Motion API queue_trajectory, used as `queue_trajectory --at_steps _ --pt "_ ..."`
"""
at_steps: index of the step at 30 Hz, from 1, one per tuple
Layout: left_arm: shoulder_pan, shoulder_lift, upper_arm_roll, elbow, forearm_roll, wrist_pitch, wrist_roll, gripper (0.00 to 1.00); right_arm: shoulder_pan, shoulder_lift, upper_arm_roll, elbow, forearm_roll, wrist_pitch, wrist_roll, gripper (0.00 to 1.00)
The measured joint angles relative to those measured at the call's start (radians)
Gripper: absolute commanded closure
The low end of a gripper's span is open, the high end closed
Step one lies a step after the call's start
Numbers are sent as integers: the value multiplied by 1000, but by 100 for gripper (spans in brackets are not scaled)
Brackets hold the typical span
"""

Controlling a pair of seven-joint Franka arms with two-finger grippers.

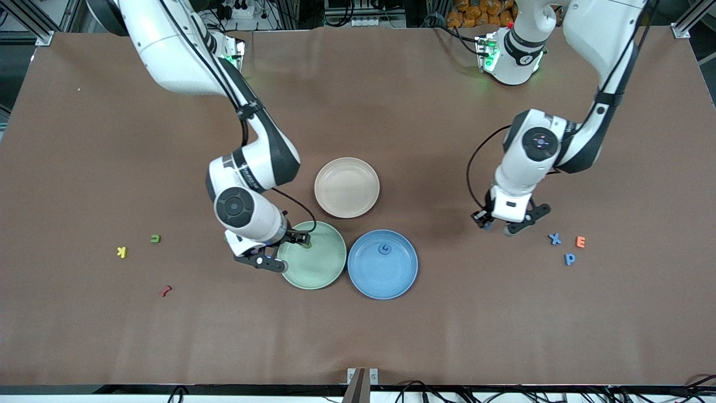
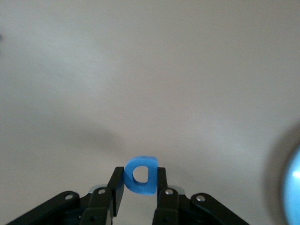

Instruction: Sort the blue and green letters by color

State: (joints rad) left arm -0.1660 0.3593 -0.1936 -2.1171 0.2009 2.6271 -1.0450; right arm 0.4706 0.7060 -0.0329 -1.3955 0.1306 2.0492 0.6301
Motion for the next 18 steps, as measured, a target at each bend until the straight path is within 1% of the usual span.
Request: queue_trajectory --at_steps 6,12,18 --pt "-108 79 0 104 0 -1 -166 96 -29 -55 0 -20 0 -53 -79 22" --pt "-201 188 2 226 0 -1 -322 96 -58 -109 -1 -86 -3 -60 -171 22" --pt "-274 288 9 344 0 -1 -418 96 -87 -154 -5 -156 -62 -59 -246 22"
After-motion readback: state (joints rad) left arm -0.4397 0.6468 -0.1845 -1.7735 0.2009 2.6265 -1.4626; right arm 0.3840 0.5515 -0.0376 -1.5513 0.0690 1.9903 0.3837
